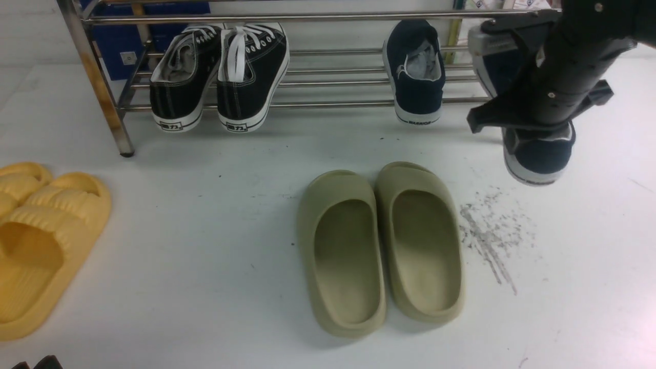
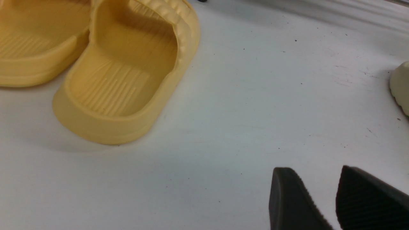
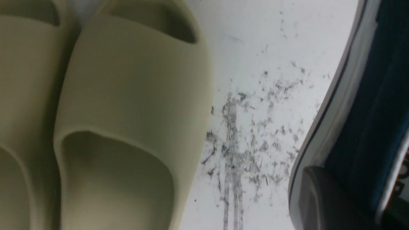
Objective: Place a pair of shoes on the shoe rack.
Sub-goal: Use the right arm to put a shoe into the shoe rack
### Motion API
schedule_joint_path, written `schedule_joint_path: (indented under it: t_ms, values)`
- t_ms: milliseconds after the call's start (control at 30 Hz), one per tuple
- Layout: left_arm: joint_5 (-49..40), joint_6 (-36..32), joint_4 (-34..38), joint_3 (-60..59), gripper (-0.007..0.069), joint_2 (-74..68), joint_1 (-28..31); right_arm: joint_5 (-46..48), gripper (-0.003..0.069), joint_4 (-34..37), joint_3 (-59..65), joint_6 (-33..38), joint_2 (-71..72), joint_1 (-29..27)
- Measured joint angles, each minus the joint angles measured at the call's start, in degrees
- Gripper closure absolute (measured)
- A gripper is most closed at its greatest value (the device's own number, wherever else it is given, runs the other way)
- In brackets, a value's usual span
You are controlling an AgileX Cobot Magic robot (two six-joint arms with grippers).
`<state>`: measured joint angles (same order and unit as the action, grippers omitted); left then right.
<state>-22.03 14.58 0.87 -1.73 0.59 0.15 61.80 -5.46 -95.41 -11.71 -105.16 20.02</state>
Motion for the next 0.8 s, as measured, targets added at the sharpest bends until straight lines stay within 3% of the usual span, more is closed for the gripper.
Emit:
schedule_joint_path:
  t_ms: [400,800]
  values:
    - [0.0,0.0,0.0,0.0,0.0387,0.0,0.0,-1.2,0.0622,0.5,-10.3,-0.7,-11.0,-2.9]
    - [0.0,0.0,0.0,0.0,0.0387,0.0,0.0,-4.2,0.062,2.6,-22.2,2.8,-19.8,-2.9]
